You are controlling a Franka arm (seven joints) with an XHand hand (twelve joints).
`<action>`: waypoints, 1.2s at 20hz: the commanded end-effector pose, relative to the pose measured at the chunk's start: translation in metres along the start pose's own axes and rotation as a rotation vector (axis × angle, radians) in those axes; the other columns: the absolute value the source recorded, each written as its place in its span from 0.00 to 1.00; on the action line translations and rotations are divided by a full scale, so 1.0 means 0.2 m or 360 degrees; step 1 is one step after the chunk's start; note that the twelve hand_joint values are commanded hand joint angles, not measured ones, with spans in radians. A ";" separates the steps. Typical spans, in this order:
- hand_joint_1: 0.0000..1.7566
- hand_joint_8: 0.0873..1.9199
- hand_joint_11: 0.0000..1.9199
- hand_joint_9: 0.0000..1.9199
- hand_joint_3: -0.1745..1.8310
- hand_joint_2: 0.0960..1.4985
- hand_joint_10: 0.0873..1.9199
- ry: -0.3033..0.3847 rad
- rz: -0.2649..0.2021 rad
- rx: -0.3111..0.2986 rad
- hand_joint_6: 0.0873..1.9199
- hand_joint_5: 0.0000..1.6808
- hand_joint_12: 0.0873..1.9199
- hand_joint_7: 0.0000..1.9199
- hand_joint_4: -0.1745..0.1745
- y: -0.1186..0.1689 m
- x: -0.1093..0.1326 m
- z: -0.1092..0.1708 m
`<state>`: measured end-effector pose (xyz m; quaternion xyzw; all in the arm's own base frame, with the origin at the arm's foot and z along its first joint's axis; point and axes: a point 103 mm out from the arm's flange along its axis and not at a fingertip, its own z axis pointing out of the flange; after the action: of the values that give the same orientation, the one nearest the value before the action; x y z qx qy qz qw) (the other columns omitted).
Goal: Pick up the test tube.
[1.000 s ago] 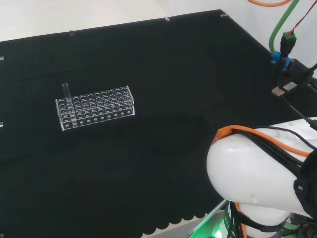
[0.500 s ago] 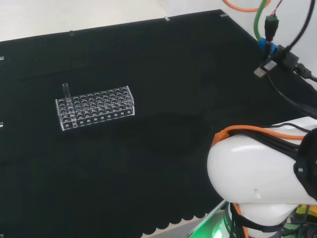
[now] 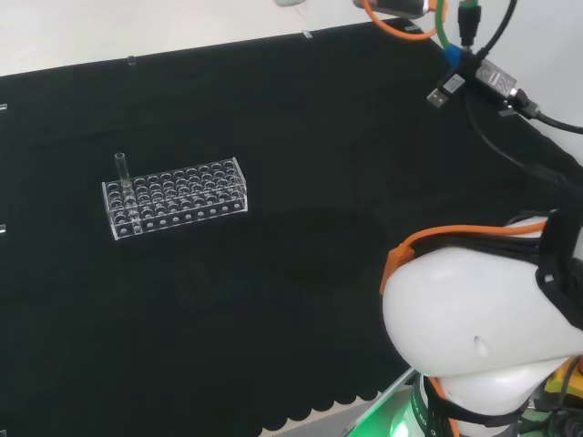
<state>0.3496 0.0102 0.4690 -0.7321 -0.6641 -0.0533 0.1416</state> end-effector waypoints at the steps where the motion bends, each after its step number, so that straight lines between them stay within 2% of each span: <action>1: 0.43 0.35 0.00 0.01 0.21 0.49 0.46 0.0006 -0.0074 0.0088 0.00 0.11 0.58 0.05 0.54 0.10 0.11 0.14; 15: 0.44 0.36 0.00 0.02 0.22 0.49 0.46 0.0182 -0.0145 0.0304 0.00 0.12 0.59 0.07 0.53 0.33 0.33 0.51; 24: 0.46 0.36 0.00 0.04 0.23 0.48 0.47 0.0261 -0.0177 0.0393 0.00 0.14 0.63 0.09 0.50 0.47 0.47 0.77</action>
<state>0.4173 0.1045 0.3554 -0.6794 -0.6838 -0.0263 0.2650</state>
